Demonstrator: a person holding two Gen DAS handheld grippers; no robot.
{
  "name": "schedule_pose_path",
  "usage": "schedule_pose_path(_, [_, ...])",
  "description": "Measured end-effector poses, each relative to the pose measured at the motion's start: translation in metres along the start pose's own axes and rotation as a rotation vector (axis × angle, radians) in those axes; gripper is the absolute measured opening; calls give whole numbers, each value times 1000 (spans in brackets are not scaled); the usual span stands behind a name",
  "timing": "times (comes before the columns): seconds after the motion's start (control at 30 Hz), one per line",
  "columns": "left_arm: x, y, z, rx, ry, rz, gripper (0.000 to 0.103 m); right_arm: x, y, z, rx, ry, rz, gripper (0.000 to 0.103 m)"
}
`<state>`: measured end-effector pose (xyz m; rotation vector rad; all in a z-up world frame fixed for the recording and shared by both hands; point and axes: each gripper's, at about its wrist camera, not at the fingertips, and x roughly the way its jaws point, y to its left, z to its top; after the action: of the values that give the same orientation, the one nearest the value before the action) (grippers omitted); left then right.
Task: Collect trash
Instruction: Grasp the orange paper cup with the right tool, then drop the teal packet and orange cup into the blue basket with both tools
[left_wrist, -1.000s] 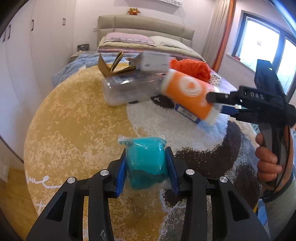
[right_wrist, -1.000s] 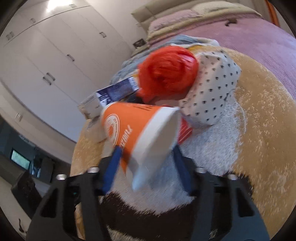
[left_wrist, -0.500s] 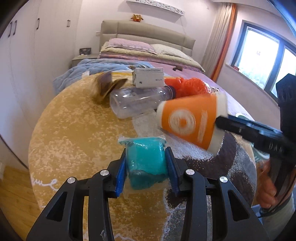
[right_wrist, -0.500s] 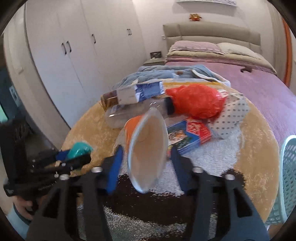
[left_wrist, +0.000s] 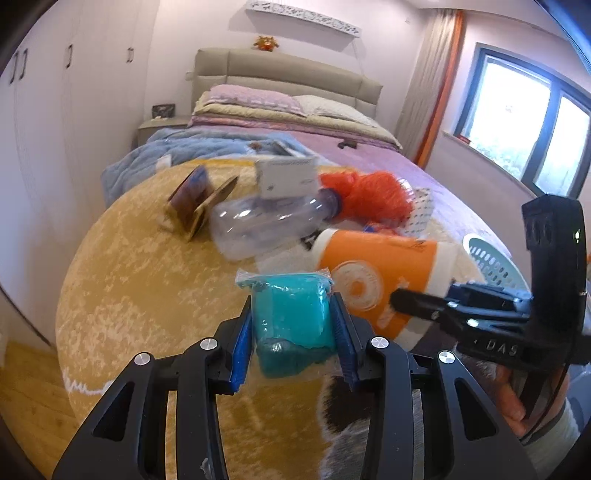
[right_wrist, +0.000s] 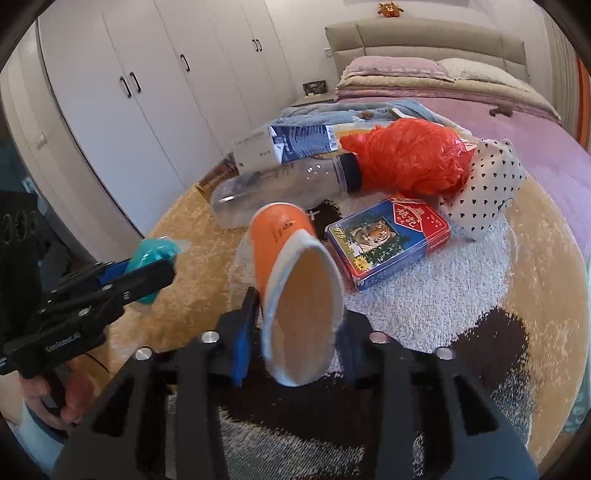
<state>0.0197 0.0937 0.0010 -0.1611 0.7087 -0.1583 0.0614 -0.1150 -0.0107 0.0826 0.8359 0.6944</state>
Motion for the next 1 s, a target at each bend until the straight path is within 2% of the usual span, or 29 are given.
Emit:
schedule_pose_path(0.17, [-4, -29, 22, 55, -38, -40, 38, -44, -14, 6, 53, -109, -37, 29])
schedule_pose_path(0.3, [-1, -65, 46, 110, -67, -113, 38, -95, -35, 6, 81, -217, -143, 29])
schedule_pose_path(0.43, [18, -116, 67, 175, -75, -195, 38, -133, -64, 4, 124, -276, -248, 29])
schedule_pose_path(0.7, [75, -201, 91, 209, 14, -388, 38, -192, -139, -10, 281, -365, -463, 29])
schedule_pose_path(0.83, [108, -250, 93, 254, 64, -439, 38, -204, -178, -22, 372, -369, -544, 29])
schedule_pose_path(1.0, [141, -296, 84, 301, 114, -465, 38, -207, -221, -36, 486, -341, -629, 29])
